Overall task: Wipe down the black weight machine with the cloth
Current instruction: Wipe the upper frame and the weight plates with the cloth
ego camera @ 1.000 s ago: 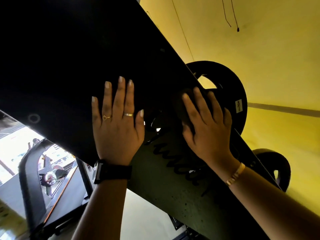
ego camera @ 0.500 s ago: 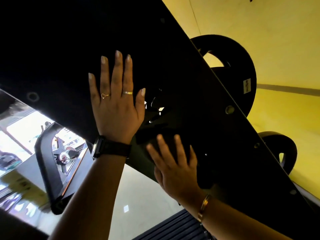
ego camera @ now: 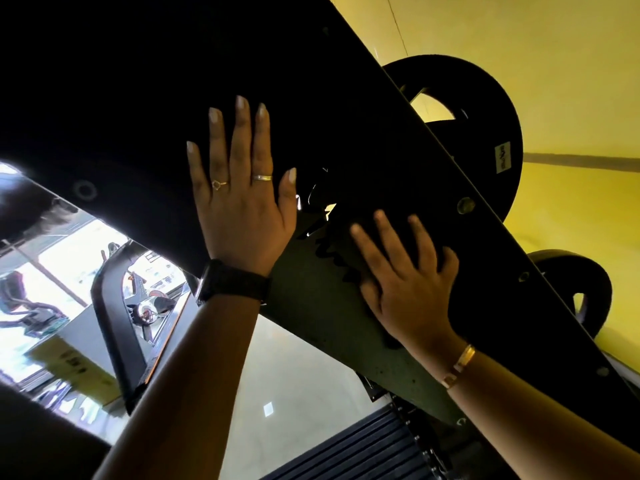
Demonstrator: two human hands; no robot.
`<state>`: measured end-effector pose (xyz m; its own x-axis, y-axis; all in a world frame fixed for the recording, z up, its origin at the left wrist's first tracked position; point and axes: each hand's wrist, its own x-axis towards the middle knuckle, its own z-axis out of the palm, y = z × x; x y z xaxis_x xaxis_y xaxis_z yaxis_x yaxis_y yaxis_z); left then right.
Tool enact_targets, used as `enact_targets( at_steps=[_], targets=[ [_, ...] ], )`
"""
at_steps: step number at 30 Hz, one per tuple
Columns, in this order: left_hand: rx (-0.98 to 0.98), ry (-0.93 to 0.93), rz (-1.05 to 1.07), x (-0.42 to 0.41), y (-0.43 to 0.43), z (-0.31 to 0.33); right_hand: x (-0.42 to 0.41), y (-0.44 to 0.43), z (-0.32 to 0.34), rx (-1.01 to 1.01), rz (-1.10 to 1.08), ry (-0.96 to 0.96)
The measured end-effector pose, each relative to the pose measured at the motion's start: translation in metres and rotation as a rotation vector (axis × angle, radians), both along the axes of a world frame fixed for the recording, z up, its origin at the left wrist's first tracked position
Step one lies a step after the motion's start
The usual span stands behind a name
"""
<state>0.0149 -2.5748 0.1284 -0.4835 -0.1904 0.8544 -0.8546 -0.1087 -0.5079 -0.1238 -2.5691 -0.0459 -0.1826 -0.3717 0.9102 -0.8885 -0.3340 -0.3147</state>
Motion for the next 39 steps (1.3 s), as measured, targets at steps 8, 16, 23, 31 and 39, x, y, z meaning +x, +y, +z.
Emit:
enact_targets(
  at_steps=[8,16,23,31,39],
  targets=[
    [0.006,0.014,0.013,-0.002,0.003,0.000,0.056,0.022,-0.017,-0.089,0.094,0.241],
    [0.014,0.009,-0.001,0.001,0.001,0.000,0.008,0.001,-0.084,-0.213,0.055,0.583],
    [0.008,0.018,-0.010,-0.001,0.001,0.000,-0.013,-0.003,-0.016,0.069,-0.030,-0.078],
    [0.016,0.023,-0.011,-0.002,0.003,-0.002,0.062,0.028,-0.044,-0.072,0.159,0.481],
    [0.017,0.003,-0.014,0.000,0.002,-0.001,0.001,-0.001,-0.094,-0.108,-0.022,0.374]
  ],
)
